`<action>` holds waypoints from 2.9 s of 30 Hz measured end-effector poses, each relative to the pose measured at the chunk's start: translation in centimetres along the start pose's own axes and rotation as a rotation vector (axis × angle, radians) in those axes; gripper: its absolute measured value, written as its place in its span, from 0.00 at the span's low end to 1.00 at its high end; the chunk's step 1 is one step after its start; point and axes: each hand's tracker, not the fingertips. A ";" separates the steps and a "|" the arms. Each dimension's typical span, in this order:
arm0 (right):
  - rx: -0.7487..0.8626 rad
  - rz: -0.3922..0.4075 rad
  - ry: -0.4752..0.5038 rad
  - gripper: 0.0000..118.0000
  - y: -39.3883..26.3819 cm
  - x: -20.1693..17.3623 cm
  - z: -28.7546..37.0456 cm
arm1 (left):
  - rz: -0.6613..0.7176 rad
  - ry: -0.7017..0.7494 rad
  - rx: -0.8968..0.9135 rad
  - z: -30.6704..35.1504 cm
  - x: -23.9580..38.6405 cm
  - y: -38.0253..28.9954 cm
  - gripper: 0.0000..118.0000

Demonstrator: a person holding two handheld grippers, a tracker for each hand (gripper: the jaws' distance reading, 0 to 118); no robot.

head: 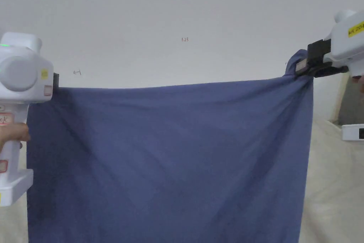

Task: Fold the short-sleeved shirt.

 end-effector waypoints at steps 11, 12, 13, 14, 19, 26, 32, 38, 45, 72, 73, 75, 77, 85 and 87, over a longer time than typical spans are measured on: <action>0.161 -0.110 0.017 0.02 13.5 -0.5 0.6 | -0.004 0.008 0.137 -3.1 0.9 14.1 0.03; 0.169 -0.124 0.024 0.02 14.6 -0.6 0.3 | -0.014 0.012 0.143 -3.7 1.1 15.2 0.03; 0.173 -0.126 0.032 0.02 15.6 -0.7 0.0 | -0.007 0.018 0.159 -4.3 1.2 16.4 0.03; 0.177 -0.111 0.028 0.02 17.1 -1.1 -0.5 | -0.004 0.018 0.165 -5.2 1.3 17.7 0.03; 0.207 -0.097 0.014 0.02 22.4 -1.2 -2.8 | 0.002 0.016 0.170 -9.7 1.9 22.7 0.03; 0.259 -0.140 0.007 0.02 27.0 -0.8 -5.1 | -0.016 0.056 0.230 -13.3 4.3 26.2 0.03; 0.267 -0.107 0.008 0.02 25.4 -0.2 -7.3 | -0.019 0.049 0.215 -16.6 5.7 25.6 0.03; 0.140 -0.153 -0.007 0.02 19.0 2.4 -13.1 | -0.041 0.026 0.105 -20.7 7.1 18.6 0.03; -0.027 -0.229 0.006 0.02 4.9 6.3 -17.3 | 0.028 -0.006 -0.073 -22.3 7.3 4.0 0.03; -0.200 -0.300 -0.029 0.02 -38.5 9.2 1.4 | -0.028 -0.048 -0.486 2.3 -0.1 -31.9 0.03; -0.204 -0.274 -0.050 0.02 -39.1 9.2 2.2 | -0.016 -0.046 -0.484 3.4 -0.3 -32.5 0.03; -0.225 -0.219 -0.094 0.02 -40.6 9.1 3.5 | -0.019 -0.051 -0.487 5.1 -0.4 -33.8 0.03; -0.266 -0.234 -0.115 0.02 -42.0 9.7 3.9 | -0.020 -0.066 -0.500 6.7 -0.4 -35.2 0.03; -0.301 -0.258 -0.122 0.07 -45.9 10.2 4.6 | -0.017 -0.079 -0.531 8.5 -1.0 -38.6 0.09; -0.401 -0.259 -0.140 0.24 -45.6 9.8 4.0 | -0.055 -0.068 -0.532 8.5 -0.8 -38.9 0.38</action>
